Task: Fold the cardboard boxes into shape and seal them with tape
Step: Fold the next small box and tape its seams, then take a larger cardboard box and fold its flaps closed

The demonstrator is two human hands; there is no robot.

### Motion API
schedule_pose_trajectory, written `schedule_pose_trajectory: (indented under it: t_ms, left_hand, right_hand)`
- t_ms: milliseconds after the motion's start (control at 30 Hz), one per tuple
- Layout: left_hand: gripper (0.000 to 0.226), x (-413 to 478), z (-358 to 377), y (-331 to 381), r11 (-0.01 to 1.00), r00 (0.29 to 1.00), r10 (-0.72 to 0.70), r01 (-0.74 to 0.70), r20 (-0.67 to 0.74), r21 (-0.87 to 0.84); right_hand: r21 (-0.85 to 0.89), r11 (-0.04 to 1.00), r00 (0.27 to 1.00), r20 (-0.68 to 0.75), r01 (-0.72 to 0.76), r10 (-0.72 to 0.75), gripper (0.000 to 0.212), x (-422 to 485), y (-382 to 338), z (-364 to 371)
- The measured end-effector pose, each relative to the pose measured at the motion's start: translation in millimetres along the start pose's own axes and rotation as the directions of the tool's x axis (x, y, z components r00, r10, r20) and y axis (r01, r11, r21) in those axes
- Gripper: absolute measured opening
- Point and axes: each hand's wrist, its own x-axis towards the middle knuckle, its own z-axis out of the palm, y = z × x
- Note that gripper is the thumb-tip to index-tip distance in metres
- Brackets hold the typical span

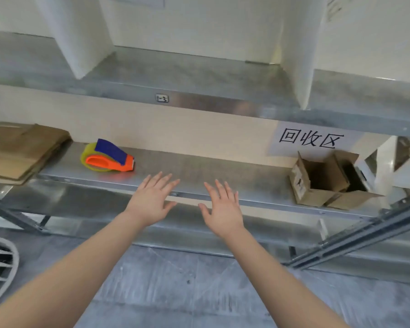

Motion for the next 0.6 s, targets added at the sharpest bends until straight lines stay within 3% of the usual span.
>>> schedule_pose_trajectory:
  t_ms: [267,600]
  left_hand:
    - [0.073,-50.1,-26.7,-170.5,0.996,0.997,-0.076,0.077,-0.027,0.036]
    - [0.076,-95.3,-31.6,-370.1,0.959,0.959,-0.282,0.282,-0.013,0.018]
  right_hand:
    - [0.008,0.994,0.995,0.0,0.105,-0.105,0.065,54.5,-168.5,52.3]
    - [-0.002,0.953,0.951,0.067,0.303,-0.302,0.068,153.9,-349.3,103.3]
